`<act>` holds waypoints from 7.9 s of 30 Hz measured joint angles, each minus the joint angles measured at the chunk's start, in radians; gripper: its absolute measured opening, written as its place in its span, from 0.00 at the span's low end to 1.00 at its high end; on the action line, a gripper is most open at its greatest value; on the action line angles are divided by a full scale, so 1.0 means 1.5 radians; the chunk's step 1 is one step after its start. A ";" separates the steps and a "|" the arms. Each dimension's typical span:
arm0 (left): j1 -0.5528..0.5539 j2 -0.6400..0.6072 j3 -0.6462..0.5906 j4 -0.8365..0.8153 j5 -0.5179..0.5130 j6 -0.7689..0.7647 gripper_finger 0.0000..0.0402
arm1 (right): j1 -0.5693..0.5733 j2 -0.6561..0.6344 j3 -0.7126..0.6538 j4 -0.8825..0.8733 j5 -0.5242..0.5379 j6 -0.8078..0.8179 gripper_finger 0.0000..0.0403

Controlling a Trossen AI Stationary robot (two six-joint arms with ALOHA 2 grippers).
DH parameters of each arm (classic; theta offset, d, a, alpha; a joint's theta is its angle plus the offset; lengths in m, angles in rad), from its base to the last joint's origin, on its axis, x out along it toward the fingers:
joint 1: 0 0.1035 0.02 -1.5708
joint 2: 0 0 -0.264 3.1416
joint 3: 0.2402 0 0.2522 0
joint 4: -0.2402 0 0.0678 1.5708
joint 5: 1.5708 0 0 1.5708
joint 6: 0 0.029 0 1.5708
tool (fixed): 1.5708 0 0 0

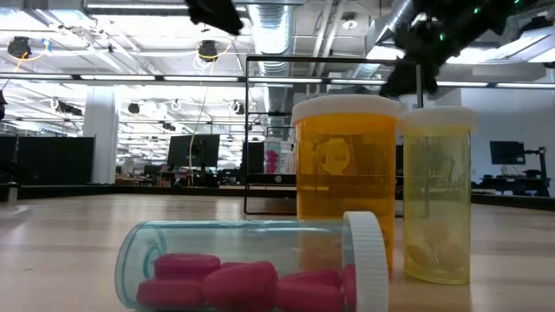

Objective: Pick and place medicine bottles onto shelf by color
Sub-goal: Put the light blue pill bottle on the shelf

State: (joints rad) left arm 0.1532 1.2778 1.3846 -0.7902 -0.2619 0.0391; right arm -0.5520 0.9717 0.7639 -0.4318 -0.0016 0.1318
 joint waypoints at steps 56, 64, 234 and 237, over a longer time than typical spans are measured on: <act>-0.011 -0.001 -0.371 1.157 0.276 0.076 0.69 | 0.284 0.427 0.236 1.131 -0.177 -0.041 0.31; -0.010 -0.001 -0.371 1.191 0.316 0.034 0.69 | 0.284 0.427 0.241 1.120 -0.193 -0.049 0.31; 0.093 0.371 -0.157 -0.415 0.262 -0.147 0.26 | 0.235 0.155 0.324 -0.251 0.090 -0.016 0.68; 0.093 0.370 -0.170 -0.408 0.262 -0.151 0.26 | 0.235 0.155 0.324 -0.251 0.090 -0.016 0.68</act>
State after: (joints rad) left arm 0.2928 1.8330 1.1300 -1.4020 0.1313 -0.1872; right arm -0.1993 1.2037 1.2499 -0.8082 0.1333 0.1072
